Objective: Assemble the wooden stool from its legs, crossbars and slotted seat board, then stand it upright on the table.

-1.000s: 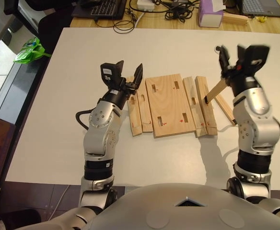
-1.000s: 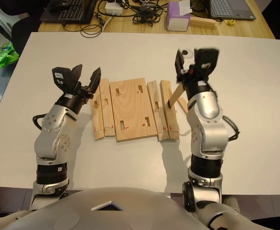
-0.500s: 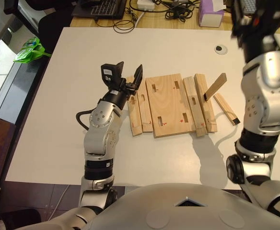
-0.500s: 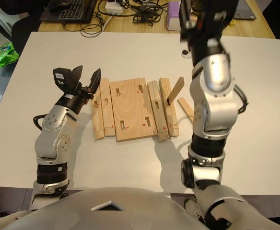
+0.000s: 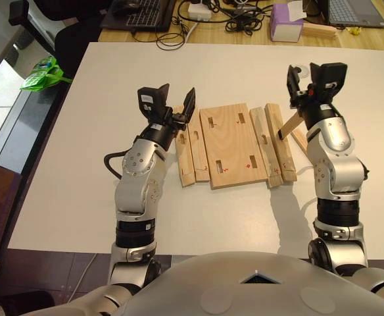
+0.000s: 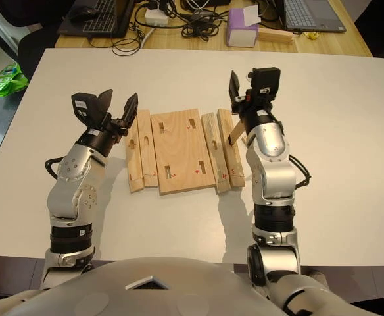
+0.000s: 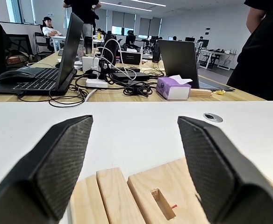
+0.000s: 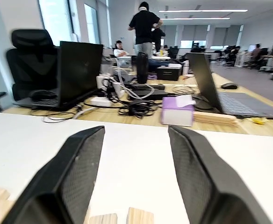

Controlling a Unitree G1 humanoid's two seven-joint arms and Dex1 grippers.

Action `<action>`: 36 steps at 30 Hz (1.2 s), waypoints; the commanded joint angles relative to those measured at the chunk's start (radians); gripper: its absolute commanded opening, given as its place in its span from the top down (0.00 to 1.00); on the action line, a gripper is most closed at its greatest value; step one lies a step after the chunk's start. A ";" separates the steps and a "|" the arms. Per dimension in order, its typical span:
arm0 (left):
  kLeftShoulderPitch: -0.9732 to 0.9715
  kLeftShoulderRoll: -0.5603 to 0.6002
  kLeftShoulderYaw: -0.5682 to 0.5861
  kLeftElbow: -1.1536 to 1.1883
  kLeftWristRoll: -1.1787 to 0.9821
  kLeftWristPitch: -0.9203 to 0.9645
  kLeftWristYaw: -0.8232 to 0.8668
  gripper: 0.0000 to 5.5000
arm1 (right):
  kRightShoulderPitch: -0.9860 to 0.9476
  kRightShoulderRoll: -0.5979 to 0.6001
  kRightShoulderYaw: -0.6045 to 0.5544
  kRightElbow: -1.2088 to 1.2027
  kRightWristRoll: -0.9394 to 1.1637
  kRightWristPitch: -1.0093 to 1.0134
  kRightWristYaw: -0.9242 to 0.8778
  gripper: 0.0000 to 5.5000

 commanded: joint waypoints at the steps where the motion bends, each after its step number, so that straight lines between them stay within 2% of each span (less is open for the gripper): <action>1: -0.004 0.002 -0.003 -0.003 0.004 0.018 0.002 0.39 | 0.048 0.010 -0.003 0.017 0.006 -0.022 0.016 0.54; 5: 0.000 0.001 -0.002 -0.002 0.005 0.017 0.002 0.39 | 0.008 -0.006 -0.020 -0.138 -0.021 -0.101 0.000 0.54; 11: 0.008 0.006 0.007 0.009 0.010 0.001 0.001 0.39 | -0.025 -0.074 -0.031 -0.433 -0.007 -0.001 0.024 0.54; 12: 0.011 0.006 0.008 0.008 0.011 -0.002 0.002 0.39 | 0.008 -0.087 -0.024 -0.474 0.024 0.036 0.049 0.54; 15: 0.032 0.010 0.021 0.005 0.014 -0.018 0.007 0.39 | 0.294 -0.134 -0.022 -0.578 0.141 0.022 0.189 0.54; 18: 0.075 0.011 0.032 0.006 0.023 -0.046 0.014 0.39 | 0.633 -0.209 -0.128 -0.465 0.187 -0.153 0.398 0.54; 22: 0.097 0.006 0.040 0.022 0.035 -0.077 0.022 0.39 | 0.784 -0.284 -0.140 -0.276 0.127 -0.323 0.536 0.54; 29: 0.060 -0.003 0.035 0.053 0.037 -0.096 0.023 0.39 | 0.640 -0.167 -0.077 -0.031 -0.058 -0.481 0.336 0.54; 36: 0.024 0.012 0.040 0.071 0.031 -0.087 -0.003 0.39 | 0.472 -0.057 -0.015 0.127 -0.208 -0.528 0.117 0.54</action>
